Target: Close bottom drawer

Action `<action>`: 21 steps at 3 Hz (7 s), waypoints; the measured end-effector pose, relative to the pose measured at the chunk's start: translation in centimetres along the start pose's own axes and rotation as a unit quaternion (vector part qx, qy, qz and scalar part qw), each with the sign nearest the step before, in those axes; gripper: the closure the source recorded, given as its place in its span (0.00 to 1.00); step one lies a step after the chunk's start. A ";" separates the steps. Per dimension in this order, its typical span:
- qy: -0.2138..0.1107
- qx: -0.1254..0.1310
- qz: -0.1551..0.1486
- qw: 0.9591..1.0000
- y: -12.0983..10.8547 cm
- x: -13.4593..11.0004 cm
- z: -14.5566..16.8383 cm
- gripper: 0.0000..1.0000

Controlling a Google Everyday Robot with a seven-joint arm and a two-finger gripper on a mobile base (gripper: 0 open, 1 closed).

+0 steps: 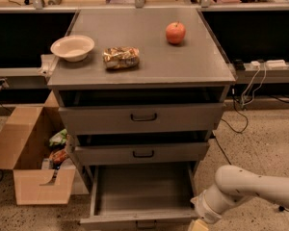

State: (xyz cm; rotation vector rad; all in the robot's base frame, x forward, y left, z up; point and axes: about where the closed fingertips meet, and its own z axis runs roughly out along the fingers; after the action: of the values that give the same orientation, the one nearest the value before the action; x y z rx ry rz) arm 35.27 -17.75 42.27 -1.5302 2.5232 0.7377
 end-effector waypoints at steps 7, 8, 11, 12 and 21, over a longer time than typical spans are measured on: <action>-0.085 0.016 0.086 0.993 -13.8 5.6 23.1 1.00; -0.105 0.041 0.103 0.988 -14.8 5.4 22.9 1.00; -0.133 0.081 0.114 0.981 -16.7 4.4 22.4 1.00; -0.142 0.090 0.117 0.979 -17.2 4.2 22.2 1.00; -0.334 0.098 0.133 0.928 -23.5 -4.6 21.8 1.00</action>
Offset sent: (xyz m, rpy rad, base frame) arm -0.0048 0.0195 -0.1982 0.1055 0.0786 -0.0183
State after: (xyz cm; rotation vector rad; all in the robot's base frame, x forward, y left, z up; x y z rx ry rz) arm 54.20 -13.04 16.35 -0.7042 2.1931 0.8272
